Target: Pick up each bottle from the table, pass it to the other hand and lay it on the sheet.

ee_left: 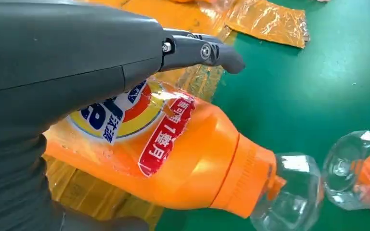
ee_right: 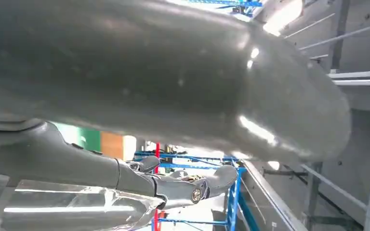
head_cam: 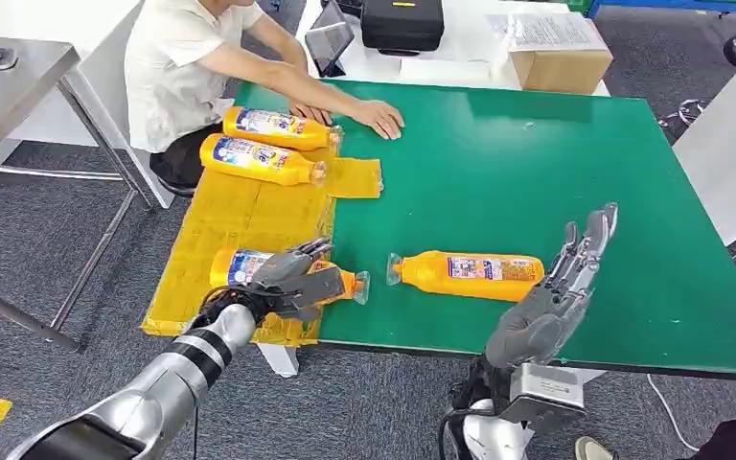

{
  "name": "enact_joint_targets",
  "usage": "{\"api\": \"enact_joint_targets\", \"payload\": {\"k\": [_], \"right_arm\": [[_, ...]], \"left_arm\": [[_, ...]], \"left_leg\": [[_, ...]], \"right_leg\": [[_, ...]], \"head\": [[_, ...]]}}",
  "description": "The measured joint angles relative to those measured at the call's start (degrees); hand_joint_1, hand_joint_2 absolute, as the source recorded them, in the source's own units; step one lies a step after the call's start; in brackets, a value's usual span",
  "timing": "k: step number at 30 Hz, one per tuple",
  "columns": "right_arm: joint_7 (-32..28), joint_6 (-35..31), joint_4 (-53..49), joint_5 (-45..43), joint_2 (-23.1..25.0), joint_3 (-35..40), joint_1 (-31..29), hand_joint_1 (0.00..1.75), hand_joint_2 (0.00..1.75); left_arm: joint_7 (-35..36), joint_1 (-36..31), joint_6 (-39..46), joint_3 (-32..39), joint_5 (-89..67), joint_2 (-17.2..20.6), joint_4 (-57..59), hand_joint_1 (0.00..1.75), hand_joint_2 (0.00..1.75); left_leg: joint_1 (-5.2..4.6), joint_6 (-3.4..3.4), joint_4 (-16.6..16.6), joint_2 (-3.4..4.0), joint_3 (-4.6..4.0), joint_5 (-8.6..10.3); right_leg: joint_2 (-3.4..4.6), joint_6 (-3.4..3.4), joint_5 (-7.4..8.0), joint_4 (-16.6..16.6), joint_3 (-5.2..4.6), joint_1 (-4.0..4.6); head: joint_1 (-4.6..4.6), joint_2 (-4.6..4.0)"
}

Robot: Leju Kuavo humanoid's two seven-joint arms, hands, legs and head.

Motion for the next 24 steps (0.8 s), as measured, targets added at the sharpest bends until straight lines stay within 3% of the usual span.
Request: {"api": "enact_joint_targets", "payload": {"k": [8,13,19,24], "right_arm": [[0.0,0.0,1.6,-0.4,-0.1,-0.1,-0.2,0.00,0.00],[0.0,0.0,2.1,0.1,-0.3,-0.1,-0.2,0.00,0.00],[0.0,0.0,1.4,2.0,-0.4,-0.1,0.9,0.00,0.00],[0.0,0.0,0.2,2.4,-0.4,-0.1,1.2,0.00,0.00]], "left_arm": [[-0.3,-0.1,-1.1,0.8,2.7,-0.2,1.2,0.00,1.75],[-7.4,1.9,0.7,1.2,6.7,-0.5,-0.4,0.00,1.75],[-16.2,14.3,9.2,2.2,22.1,-3.6,-21.5,0.00,1.75],[-17.2,19.4,12.3,1.3,24.2,-4.5,-34.5,0.00,1.75]], "left_leg": [[0.00,0.00,0.0,-0.02,0.13,0.00],[0.00,0.00,0.0,-0.01,0.14,0.00],[-0.04,-0.01,0.0,0.00,-0.04,-0.03],[-0.03,-0.03,0.0,0.00,-0.06,-0.11]], "right_leg": [[0.00,0.00,0.00,0.0,0.14,0.00],[0.00,0.00,0.00,0.0,0.11,0.00],[0.00,0.02,-0.01,0.0,-0.05,-0.03],[0.01,0.01,-0.04,0.0,-0.11,-0.02]], "head": [[0.00,0.00],[0.00,0.00],[0.04,0.00],[0.00,0.00]]}}
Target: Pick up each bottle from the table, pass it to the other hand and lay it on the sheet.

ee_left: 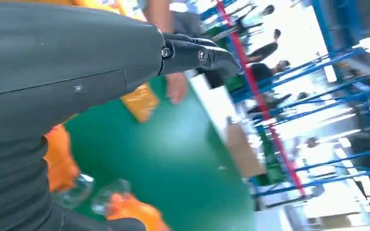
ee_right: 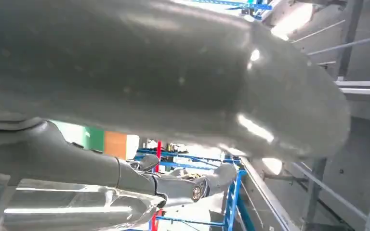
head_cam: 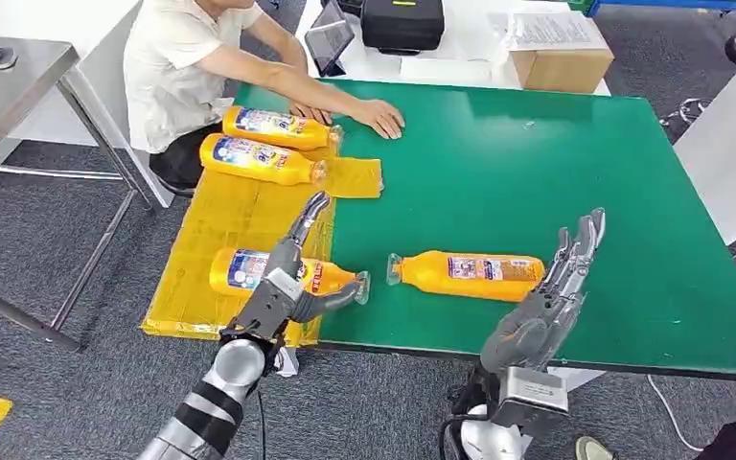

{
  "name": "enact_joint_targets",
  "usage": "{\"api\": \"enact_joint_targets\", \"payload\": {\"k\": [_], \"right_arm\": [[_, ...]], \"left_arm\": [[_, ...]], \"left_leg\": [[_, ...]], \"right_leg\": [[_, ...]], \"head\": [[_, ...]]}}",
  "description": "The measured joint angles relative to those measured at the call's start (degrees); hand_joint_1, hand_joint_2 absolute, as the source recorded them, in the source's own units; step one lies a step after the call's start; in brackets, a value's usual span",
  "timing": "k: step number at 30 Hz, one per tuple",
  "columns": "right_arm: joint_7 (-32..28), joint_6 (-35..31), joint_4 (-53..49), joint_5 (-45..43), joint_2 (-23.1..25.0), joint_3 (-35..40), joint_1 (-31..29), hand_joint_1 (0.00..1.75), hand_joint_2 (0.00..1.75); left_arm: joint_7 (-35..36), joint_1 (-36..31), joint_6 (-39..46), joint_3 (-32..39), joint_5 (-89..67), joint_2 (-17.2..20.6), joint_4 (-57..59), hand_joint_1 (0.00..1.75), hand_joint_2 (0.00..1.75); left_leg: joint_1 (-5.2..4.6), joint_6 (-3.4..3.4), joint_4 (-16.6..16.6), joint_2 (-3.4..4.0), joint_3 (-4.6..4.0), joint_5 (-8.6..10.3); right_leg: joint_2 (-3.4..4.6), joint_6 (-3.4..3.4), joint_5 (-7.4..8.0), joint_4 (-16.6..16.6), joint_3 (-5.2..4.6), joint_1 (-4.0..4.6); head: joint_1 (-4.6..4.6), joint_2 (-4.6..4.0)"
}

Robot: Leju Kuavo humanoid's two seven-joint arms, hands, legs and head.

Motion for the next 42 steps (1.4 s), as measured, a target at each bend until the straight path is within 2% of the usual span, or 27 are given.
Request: {"api": "enact_joint_targets", "payload": {"k": [3,9,12,13,15,18,21,27,31,37,42], "right_arm": [[0.0,0.0,-0.3,0.1,0.0,0.0,0.2,0.00,0.00],[0.0,0.0,-3.3,2.6,0.0,0.4,1.0,0.00,0.00],[0.0,0.0,-4.1,7.7,0.0,0.6,1.4,0.00,0.00],[0.0,0.0,-4.0,11.8,0.0,0.2,1.6,0.00,1.75],[0.0,0.0,-1.2,21.9,-0.6,-2.3,1.8,0.00,1.75],[0.0,0.0,3.8,31.3,-3.2,-9.6,1.9,0.00,1.75],[0.2,0.0,6.7,31.8,-5.9,-16.7,1.9,0.00,1.75],[0.1,0.0,10.6,35.6,-8.0,-24.5,1.6,0.00,1.75],[0.8,0.0,17.7,34.0,-11.2,-30.1,-1.1,0.00,1.75],[6.0,0.0,30.6,31.5,-15.5,-28.5,-7.6,0.00,1.75],[7.0,0.0,36.6,31.7,-16.7,-25.9,-11.1,0.00,1.75]], "left_arm": [[-0.2,1.2,0.2,-0.3,0.7,-0.1,-3.4,0.00,1.75],[-1.2,3.3,4.9,-0.8,12.4,-0.8,-10.1,0.00,1.75],[-1.2,3.7,7.0,-1.4,15.7,-0.8,-12.5,0.00,1.75],[-1.4,4.1,7.6,-1.5,16.7,-0.8,-13.1,0.00,1.75],[-2.1,5.4,8.8,-1.6,19.3,-0.7,-14.7,0.00,1.75],[-4.2,8.7,10.6,-1.4,20.4,-0.3,-17.0,0.00,1.75],[-5.6,11.7,11.1,-1.3,20.3,0.2,-18.8,0.00,1.75],[-7.5,15.2,13.9,-1.5,15.1,0.8,-21.5,0.00,1.75],[-9.7,18.9,14.1,-3.5,8.9,1.4,-23.1,0.00,1.75],[-9.7,20.0,12.9,-7.3,8.9,2.2,-24.0,0.00,1.75],[-9.6,19.9,12.5,-9.0,9.4,2.6,-24.0,0.00,1.75]], "left_leg": [[0.01,-0.01,0.0,0.01,0.01,0.02],[0.02,-0.02,0.0,0.01,0.02,0.04],[0.02,-0.02,0.0,0.00,0.01,0.04],[0.01,-0.02,0.0,0.00,0.01,0.02],[0.02,-0.01,0.0,0.01,0.03,-0.01],[-0.01,0.00,0.0,-0.15,0.01,0.00],[-0.03,0.01,0.0,-0.24,-0.06,0.01],[-0.03,0.02,0.0,-0.21,-0.03,-0.01],[-0.02,0.02,0.0,-0.21,-0.05,-0.02],[-0.05,0.05,0.0,-0.18,-0.01,0.00],[-0.02,0.10,0.0,-0.19,0.00,0.09]], "right_leg": [[0.00,0.00,0.00,0.0,0.01,0.01],[0.00,0.00,0.01,0.0,0.02,0.01],[-0.01,0.00,0.01,0.0,0.02,0.00],[0.00,-0.01,0.00,0.0,0.02,0.00],[0.01,-0.01,0.00,0.0,0.02,0.01],[-0.05,0.00,-0.03,0.0,0.03,-0.02],[-0.15,0.01,-0.02,0.0,0.07,-0.03],[-0.14,0.02,-0.01,0.0,0.04,-0.02],[-0.13,0.02,-0.01,0.0,0.04,-0.01],[-0.12,0.04,0.04,-0.1,0.05,-0.04],[-0.15,0.04,0.04,0.0,0.08,-0.01]], "head": [[0.00,0.00],[0.00,0.00],[0.02,0.00],[0.00,0.00],[-0.02,0.00],[0.00,0.00],[0.02,0.00],[-0.02,0.00],[-0.02,0.00],[-0.02,0.00],[-0.02,0.00]]}}
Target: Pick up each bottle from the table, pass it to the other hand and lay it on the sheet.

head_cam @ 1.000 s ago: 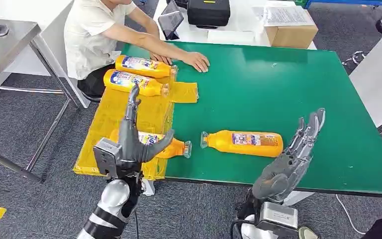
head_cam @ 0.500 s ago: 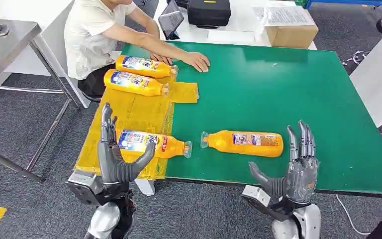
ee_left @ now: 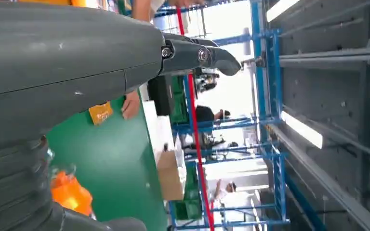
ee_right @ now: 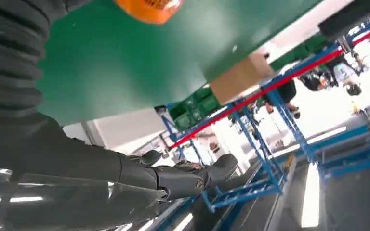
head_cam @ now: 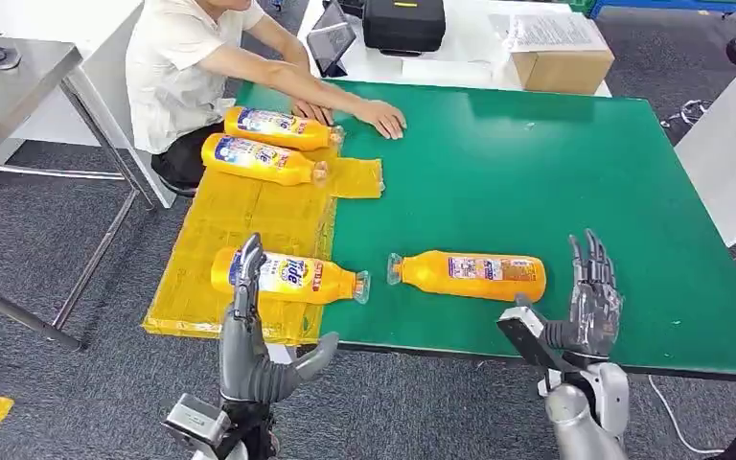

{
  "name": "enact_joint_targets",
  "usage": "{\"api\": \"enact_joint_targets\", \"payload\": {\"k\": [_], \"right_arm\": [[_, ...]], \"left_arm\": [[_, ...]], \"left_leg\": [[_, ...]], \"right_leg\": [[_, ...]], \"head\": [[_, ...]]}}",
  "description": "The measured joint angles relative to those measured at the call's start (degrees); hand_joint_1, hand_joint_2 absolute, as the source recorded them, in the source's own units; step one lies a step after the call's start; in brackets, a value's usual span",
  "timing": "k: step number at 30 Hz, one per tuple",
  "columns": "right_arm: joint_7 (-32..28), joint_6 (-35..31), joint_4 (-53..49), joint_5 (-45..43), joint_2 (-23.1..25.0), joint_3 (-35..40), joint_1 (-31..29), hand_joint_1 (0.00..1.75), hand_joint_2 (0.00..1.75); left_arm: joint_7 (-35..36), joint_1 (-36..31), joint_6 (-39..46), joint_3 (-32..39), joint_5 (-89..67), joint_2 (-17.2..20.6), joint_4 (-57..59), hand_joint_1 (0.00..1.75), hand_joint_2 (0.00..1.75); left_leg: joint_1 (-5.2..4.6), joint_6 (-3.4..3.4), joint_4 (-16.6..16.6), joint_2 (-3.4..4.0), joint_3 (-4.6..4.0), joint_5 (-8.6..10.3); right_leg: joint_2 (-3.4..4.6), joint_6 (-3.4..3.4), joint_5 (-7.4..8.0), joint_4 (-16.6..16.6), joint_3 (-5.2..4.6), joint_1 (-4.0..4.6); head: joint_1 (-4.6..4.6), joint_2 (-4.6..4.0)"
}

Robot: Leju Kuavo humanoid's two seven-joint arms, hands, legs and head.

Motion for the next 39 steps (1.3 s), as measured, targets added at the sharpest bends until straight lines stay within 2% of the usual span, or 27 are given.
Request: {"api": "enact_joint_targets", "payload": {"k": [6,14,17,21,24,33,39], "right_arm": [[5.8,4.5,6.3,-0.3,-2.4,5.6,-2.7,0.00,1.75],[9.1,8.2,13.1,0.5,-3.7,14.9,-7.0,0.00,1.75],[9.6,8.5,14.4,0.7,-4.0,16.3,-7.7,0.00,1.75],[13.9,13.2,16.7,0.9,-4.8,18.5,-8.4,0.00,1.75],[16.2,14.1,18.3,2.3,-5.6,19.8,-9.8,0.00,1.75],[31.2,13.5,22.1,13.2,-7.5,22.7,-13.8,0.00,1.75],[33.4,15.0,22.2,14.7,-8.1,23.2,-14.2,0.00,1.75]], "left_arm": [[2.2,-1.1,1.3,-1.1,1.9,0.2,0.3,0.00,1.75],[3.8,-3.1,2.1,-1.6,2.9,0.2,2.4,0.00,1.75],[4.6,-3.5,2.1,-1.6,3.0,0.2,3.1,0.00,1.75],[7.5,-4.1,0.8,-2.1,3.6,0.2,4.3,0.00,1.75],[9.1,-4.4,-0.6,-2.3,3.9,0.2,5.1,0.00,1.75],[14.8,-3.6,-5.0,-2.2,6.8,-0.1,5.9,0.00,1.75],[15.2,-3.0,-5.0,-2.1,6.5,-0.3,5.9,0.00,1.75]], "left_leg": [[0.00,0.00,0.0,0.01,-0.04,-0.01],[-0.01,0.00,0.0,0.00,-0.03,0.00],[-0.01,0.00,0.0,0.01,-0.03,0.00],[-0.01,0.00,0.0,-0.02,-0.05,-0.01],[-0.01,0.01,0.0,0.02,-0.03,-0.01],[-0.03,0.02,0.0,-0.01,0.07,0.00],[-0.02,0.02,0.0,-0.02,0.09,0.00]], "right_leg": [[0.01,0.00,-0.01,0.0,-0.02,-0.01],[0.00,0.00,0.00,0.0,-0.03,-0.01],[0.00,0.00,0.00,0.0,-0.03,-0.01],[-0.01,0.00,-0.01,0.0,-0.03,-0.01],[0.01,0.00,0.00,0.0,-0.03,-0.02],[0.00,0.01,0.01,0.0,0.08,-0.03],[-0.01,0.01,0.00,0.0,0.09,-0.02]], "head": [[0.00,0.00],[0.00,0.00],[0.00,0.00],[0.00,0.00],[-0.02,0.00],[0.02,0.00],[-0.02,0.00]]}}
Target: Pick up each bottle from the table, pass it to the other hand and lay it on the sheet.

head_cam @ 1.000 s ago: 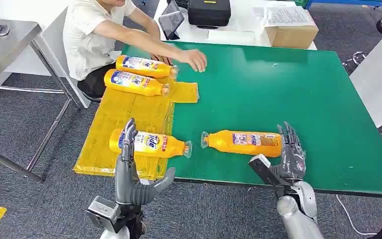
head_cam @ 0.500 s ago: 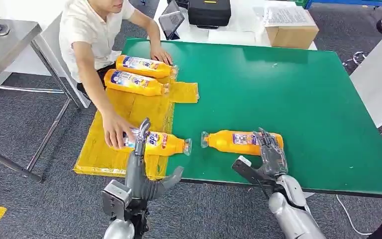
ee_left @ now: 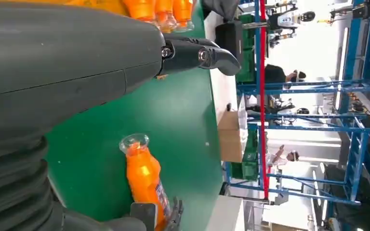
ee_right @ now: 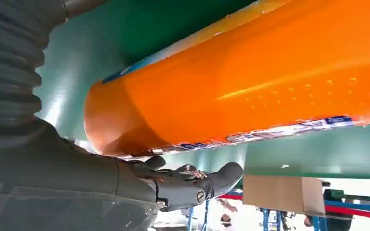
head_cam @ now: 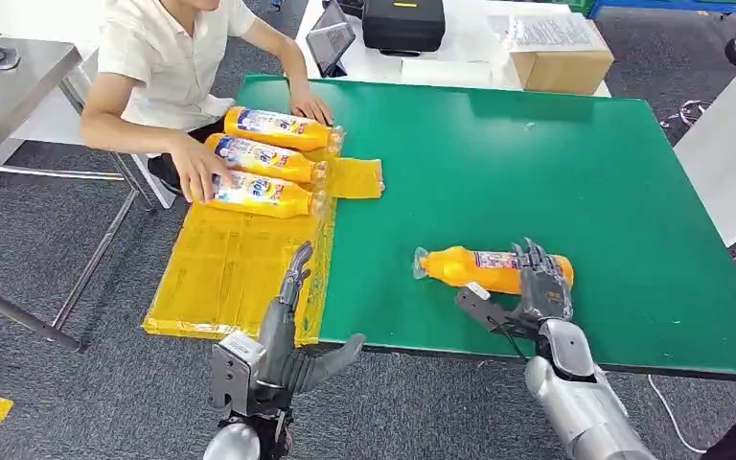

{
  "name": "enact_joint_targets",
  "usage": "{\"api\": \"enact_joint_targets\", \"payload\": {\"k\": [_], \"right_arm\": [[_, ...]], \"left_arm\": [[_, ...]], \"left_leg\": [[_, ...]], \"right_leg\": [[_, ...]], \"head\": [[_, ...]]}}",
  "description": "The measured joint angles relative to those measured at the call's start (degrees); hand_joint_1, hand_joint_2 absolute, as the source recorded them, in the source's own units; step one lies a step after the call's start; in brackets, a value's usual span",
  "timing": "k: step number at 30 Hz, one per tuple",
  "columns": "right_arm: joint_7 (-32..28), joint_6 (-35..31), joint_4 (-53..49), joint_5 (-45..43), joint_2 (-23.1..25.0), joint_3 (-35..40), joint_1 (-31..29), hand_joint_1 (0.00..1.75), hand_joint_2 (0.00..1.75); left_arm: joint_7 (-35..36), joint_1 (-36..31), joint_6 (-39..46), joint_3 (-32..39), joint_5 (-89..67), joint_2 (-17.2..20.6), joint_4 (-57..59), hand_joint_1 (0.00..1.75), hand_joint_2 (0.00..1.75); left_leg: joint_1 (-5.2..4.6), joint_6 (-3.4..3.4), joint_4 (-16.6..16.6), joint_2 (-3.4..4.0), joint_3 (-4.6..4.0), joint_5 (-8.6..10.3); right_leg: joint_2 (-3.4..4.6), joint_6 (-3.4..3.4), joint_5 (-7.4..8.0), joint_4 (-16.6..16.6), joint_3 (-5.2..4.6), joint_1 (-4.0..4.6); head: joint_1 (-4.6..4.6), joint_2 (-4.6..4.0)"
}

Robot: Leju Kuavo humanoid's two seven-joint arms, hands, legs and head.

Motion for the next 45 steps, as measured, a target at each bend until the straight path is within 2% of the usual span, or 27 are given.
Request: {"api": "enact_joint_targets", "payload": {"k": [4,11,19,23,27,32,41,42,43,44,45], "right_arm": [[2.3,-2.8,-0.8,4.1,-1.2,0.3,0.3,0.00,1.75],[2.0,-7.4,-0.9,8.5,-2.1,0.3,1.1,0.00,1.75],[1.5,-6.9,-1.0,8.9,-2.2,0.2,1.1,0.00,1.75],[1.9,-1.4,-1.0,6.2,-2.2,-0.2,0.6,0.00,1.75],[1.8,0.5,-0.6,4.3,-2.3,-0.9,0.1,0.00,1.75],[-1.1,-0.6,3.7,0.8,-2.5,-2.6,-1.5,0.00,1.75],[-1.7,-1.0,6.6,0.1,-2.5,-3.2,-2.9,0.00,1.75],[-1.9,-1.1,6.8,0.0,-2.5,-3.3,-3.0,0.21,1.75],[-2.0,-1.2,7.1,-0.1,-2.5,-3.4,-3.1,1.66,1.75],[-2.4,-1.2,7.3,-0.4,-2.4,-3.5,-3.2,1.75,1.75],[-3.3,-1.0,7.6,-0.8,-2.4,-3.6,-3.4,1.75,1.75]], "left_arm": [[0.0,0.7,0.0,0.4,-0.8,-0.2,-0.4,0.00,1.75],[0.0,0.7,0.0,0.8,-1.0,-0.5,-0.4,0.00,1.75],[0.3,0.7,-0.3,0.9,-0.4,-0.5,-0.4,0.00,1.75],[1.1,0.7,-0.9,1.0,0.5,-0.5,-0.4,0.00,1.75],[1.4,0.7,-1.1,1.1,0.8,-0.5,-0.4,0.00,1.75],[1.5,0.3,-1.3,1.0,1.4,-0.5,-0.4,0.00,1.75],[1.5,0.2,-1.3,1.0,1.4,-0.6,-0.4,0.00,1.75],[1.5,0.2,-1.3,1.0,1.4,-0.6,-0.4,0.00,1.75],[1.5,0.2,-1.3,1.0,1.5,-0.6,-0.4,0.00,1.75],[1.5,0.2,-1.3,1.0,1.6,-0.6,-0.4,0.00,1.75],[1.5,0.2,-1.2,1.0,1.8,-0.6,-0.4,0.00,1.75]], "left_leg": [[0.00,0.00,0.0,-0.01,-0.01,0.00],[-0.02,0.00,0.0,0.01,-0.03,0.00],[0.00,0.00,0.0,0.01,-0.05,-0.01],[-0.01,0.00,0.0,0.02,-0.04,-0.01],[-0.01,0.01,0.0,0.00,-0.02,0.00],[-0.01,0.01,0.0,0.00,0.12,-0.01],[-0.01,0.01,0.0,0.01,0.29,-0.01],[-0.01,0.01,0.0,0.01,0.29,-0.01],[-0.01,0.01,0.0,0.01,0.30,-0.01],[-0.01,0.01,0.0,0.01,0.30,-0.01],[-0.01,0.01,0.0,0.01,0.31,-0.01]], "right_leg": [[-0.01,0.00,0.00,0.0,0.01,-0.01],[0.00,0.01,0.01,0.0,-0.02,-0.01],[0.00,0.00,0.00,0.0,-0.04,0.00],[0.01,0.00,0.00,0.0,-0.04,0.00],[0.00,0.00,0.00,0.0,-0.02,-0.01],[0.00,0.00,0.00,0.0,0.10,-0.01],[0.01,0.00,0.00,0.0,0.25,-0.01],[0.01,0.00,0.00,0.0,0.26,-0.01],[0.01,0.00,0.00,0.0,0.27,-0.01],[0.01,0.00,0.00,0.0,0.27,-0.01],[0.01,0.00,0.00,0.0,0.28,-0.01]], "head": [[0.02,0.00],[0.02,0.00],[0.00,0.00],[0.00,0.00],[0.02,0.00],[0.02,0.00],[0.00,0.00],[0.04,0.00],[0.02,0.00],[0.02,0.00],[0.02,0.00]]}}
